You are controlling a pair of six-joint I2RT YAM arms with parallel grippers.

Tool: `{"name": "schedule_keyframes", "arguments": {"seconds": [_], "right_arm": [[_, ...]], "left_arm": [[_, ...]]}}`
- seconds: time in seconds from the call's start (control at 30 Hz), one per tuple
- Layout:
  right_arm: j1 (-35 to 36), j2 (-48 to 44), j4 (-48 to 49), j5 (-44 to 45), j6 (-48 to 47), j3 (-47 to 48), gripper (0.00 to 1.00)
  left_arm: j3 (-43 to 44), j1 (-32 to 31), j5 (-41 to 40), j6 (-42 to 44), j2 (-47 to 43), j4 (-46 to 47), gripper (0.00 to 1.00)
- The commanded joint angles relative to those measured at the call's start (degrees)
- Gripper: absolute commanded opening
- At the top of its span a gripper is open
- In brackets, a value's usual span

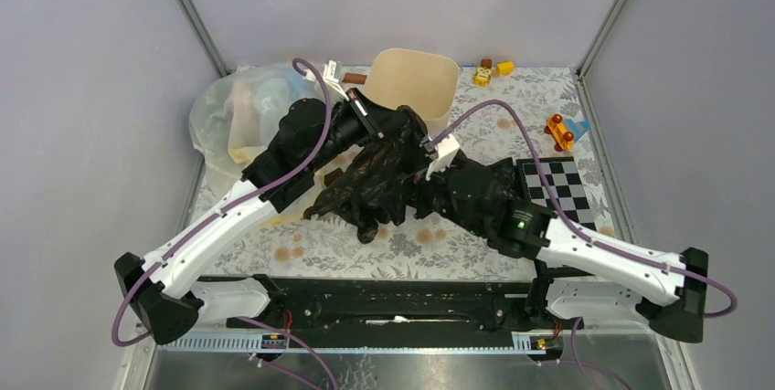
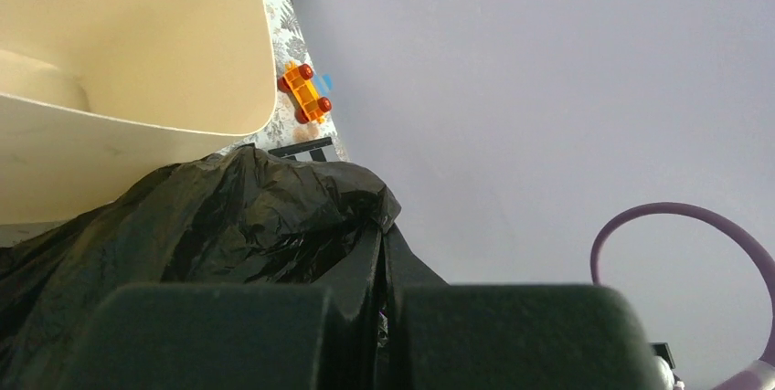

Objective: Put the trash bags into the trash bin

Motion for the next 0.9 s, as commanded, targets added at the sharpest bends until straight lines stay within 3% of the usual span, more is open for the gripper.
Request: {"name": "schedule_keyframes", "arguments": {"seconds": [0.0, 0.1, 0.23, 0.33, 0.47, 0.6, 0.7, 0.87], "right_arm": [[2.7, 5.1, 10.0, 16.6, 2.4, 2.7, 1.00], [3.2, 9.1, 11.8, 19.9, 3.7, 4.9, 0.96], [3.2, 12.2, 14.6, 27.6, 6.6, 5.1, 0.81], [3.3, 12.7, 18.3, 27.6, 5.7, 4.3, 0.78], [3.2, 14.5, 18.1, 24.2, 4.3, 6.5, 0.81], [3.2, 15.6, 18.5, 16.1, 1.6, 7.0, 0.98], [3.2, 15.4, 20.9, 14.4, 0.7, 5.7, 0.99], [3.2, 15.5, 18.5, 22.9, 3.7, 6.6, 0.65]], "left_arm": [[-2.7, 0.1, -2.2, -3.6, -3.3, 7.9, 0.00], [-3.6, 0.1, -2.3, -3.7, -3.9, 7.9, 0.00], [-4.1, 0.2, -2.3, -3.2, -5.5, 7.0, 0.00], [-4.3, 0.1, -4.4, -2.2, -6.8, 5.5, 0.00], [-5.4, 0.1, -4.8, -2.1, -7.8, 5.0, 0.00], [-5.6, 0.2, -4.5, -2.0, -8.0, 5.1, 0.00], [-5.4, 0.1, -4.1, -1.9, -8.0, 5.0, 0.00], [-6.0, 0.1, -3.3, -1.9, -8.0, 5.2, 0.00]]}}
